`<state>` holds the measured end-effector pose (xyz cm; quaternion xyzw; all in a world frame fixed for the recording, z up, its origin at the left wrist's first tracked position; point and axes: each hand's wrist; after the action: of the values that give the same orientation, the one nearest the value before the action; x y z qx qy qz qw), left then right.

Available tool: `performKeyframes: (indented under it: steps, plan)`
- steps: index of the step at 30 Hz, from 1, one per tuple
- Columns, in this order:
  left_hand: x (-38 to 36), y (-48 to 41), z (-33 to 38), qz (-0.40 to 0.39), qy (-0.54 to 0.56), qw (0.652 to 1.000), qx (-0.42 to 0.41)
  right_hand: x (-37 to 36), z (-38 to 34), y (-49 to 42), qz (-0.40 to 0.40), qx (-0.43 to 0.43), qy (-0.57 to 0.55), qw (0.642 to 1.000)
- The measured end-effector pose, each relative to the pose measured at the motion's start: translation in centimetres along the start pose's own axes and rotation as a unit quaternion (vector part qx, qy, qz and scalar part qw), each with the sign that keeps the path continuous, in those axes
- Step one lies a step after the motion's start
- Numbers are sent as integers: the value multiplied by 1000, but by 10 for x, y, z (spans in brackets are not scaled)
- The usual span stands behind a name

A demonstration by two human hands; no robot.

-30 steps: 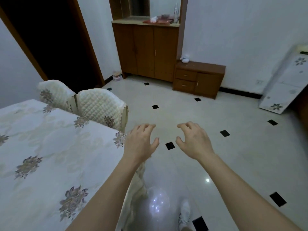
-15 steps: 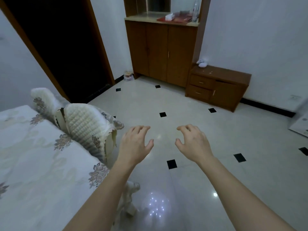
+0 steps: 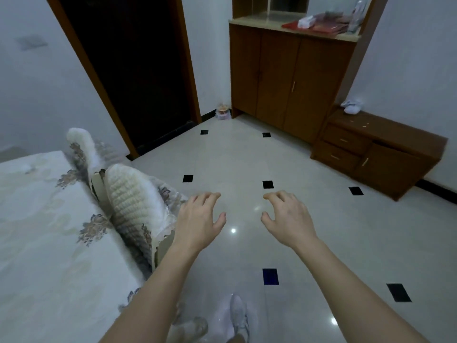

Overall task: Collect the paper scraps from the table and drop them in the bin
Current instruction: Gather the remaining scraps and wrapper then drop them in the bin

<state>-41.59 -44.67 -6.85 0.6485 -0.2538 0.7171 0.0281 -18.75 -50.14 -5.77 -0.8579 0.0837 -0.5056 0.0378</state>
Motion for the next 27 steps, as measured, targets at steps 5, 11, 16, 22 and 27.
performKeyframes:
  steps: [5,11,16,22,27]
  plan:
    - [-32,-95,-33,-2,13,999,32,-8,6,-111,-9,12,0,1000]
    - [-55,-211,-71,6,2,999,37,-19,10,-241,-17,22,5,1000]
    - [-78,-271,-102,4,-1,999,50,-41,9,-316,-31,40,-3,999]
    - [-109,-333,-144,-4,-14,996,86,-76,3,-412,-62,70,-14,996]
    - [-142,-398,-182,-11,-29,992,124,-106,1,-509,-87,103,-23,991]
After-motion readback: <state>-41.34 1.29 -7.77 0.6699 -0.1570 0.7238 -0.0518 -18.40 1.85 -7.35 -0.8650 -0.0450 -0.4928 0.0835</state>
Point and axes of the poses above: each hand's wrist, its own y-axis away from the middle knuckle, its own x-axis out of the back of the hand, z = x × y, and after that the axes turned 11 degrees about -y, right-handed
